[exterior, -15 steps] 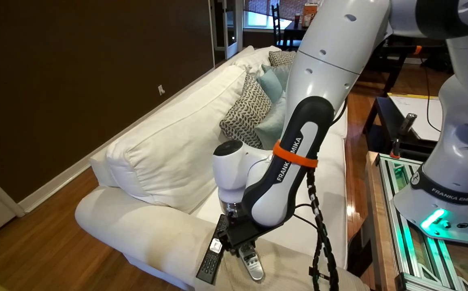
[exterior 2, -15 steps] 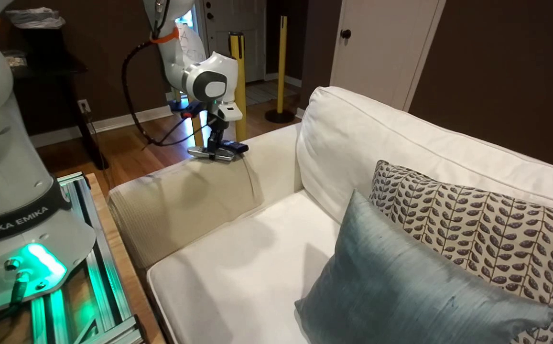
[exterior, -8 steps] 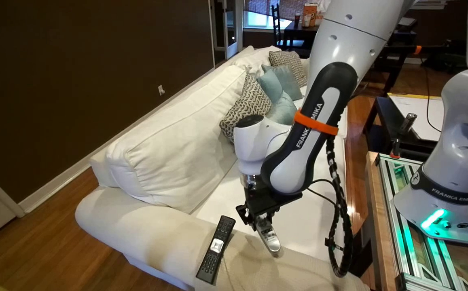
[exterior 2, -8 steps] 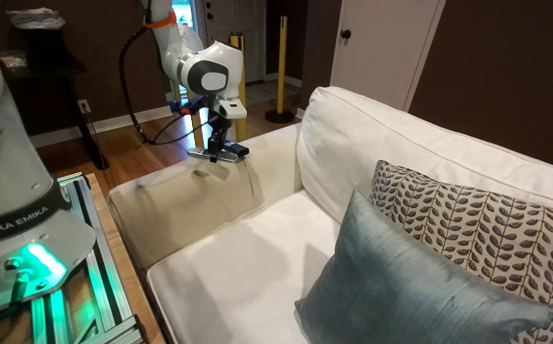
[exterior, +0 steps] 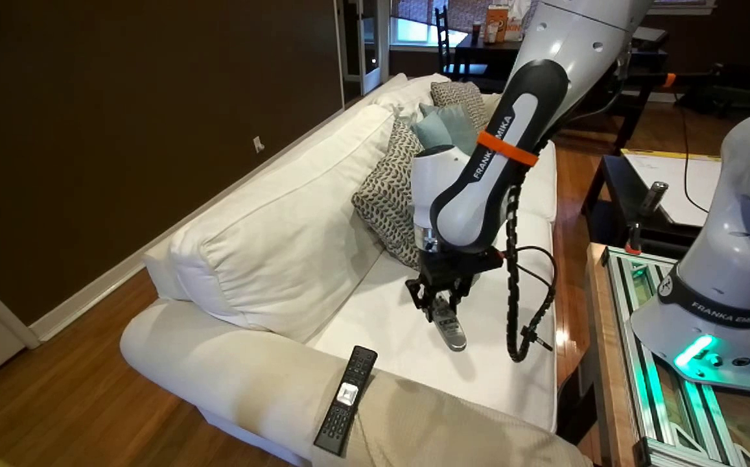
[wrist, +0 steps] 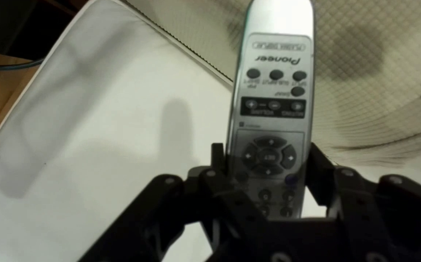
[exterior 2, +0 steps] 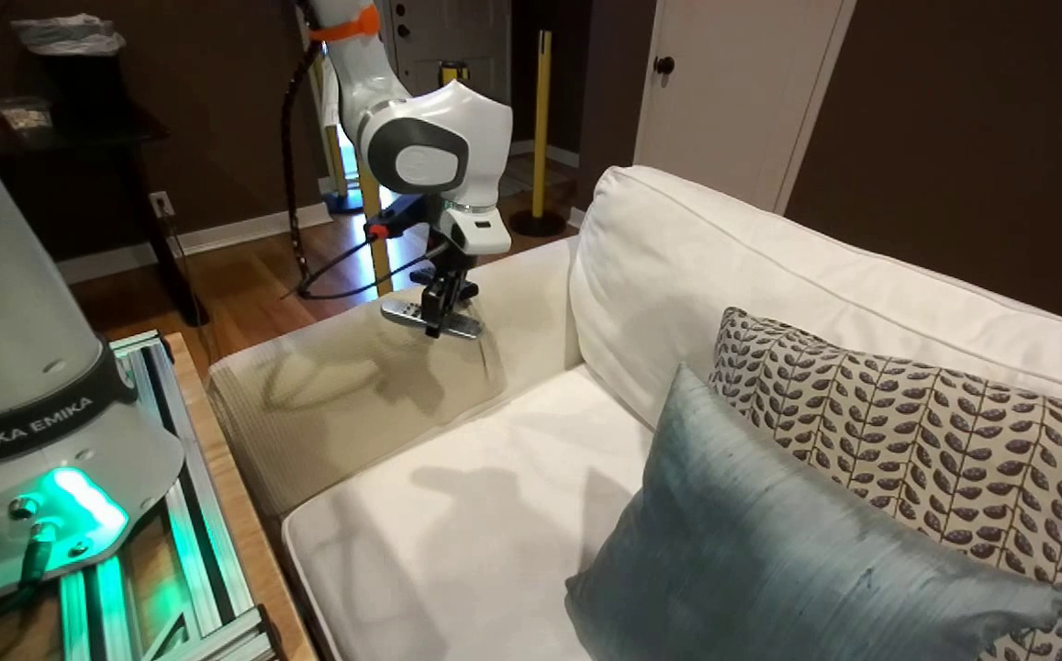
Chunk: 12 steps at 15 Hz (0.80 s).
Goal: Put the grey remote control on the seat of the sofa then place the blue pillow over the grey remote.
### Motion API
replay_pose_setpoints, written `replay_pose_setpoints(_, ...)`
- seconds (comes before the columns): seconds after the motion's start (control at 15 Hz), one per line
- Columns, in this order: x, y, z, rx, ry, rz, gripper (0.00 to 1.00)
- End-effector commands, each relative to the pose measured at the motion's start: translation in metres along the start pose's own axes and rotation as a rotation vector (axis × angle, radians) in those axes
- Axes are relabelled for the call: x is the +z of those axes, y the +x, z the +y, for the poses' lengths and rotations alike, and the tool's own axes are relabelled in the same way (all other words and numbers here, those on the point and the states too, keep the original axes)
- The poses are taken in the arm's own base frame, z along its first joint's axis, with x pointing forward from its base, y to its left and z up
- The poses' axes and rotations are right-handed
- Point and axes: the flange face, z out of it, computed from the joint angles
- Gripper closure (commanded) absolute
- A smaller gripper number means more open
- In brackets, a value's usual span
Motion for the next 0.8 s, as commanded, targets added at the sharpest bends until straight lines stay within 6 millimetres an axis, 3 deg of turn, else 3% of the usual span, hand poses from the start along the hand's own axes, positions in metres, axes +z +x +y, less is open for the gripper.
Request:
replay_pose_setpoints(0.0, -0.002, 0.005, 0.003, 0.003, 0.006, -0.003, 0.46)
replay_pose_setpoints(0.13, -0.003, 0.006, 0.004, 0.006, 0.009, -0.004, 0.46)
replay_pose_setpoints(0.2, -0.002, 0.005, 0.003, 0.003, 0.009, -0.005, 0.71)
replay_pose_setpoints(0.53, 0.012, 0.066, 0.021, 0.116, 0.018, -0.016, 0.71)
replay_pose_setpoints(0.73, 0.031, 0.109, 0.025, 0.208, 0.019, -0.005, 0.71)
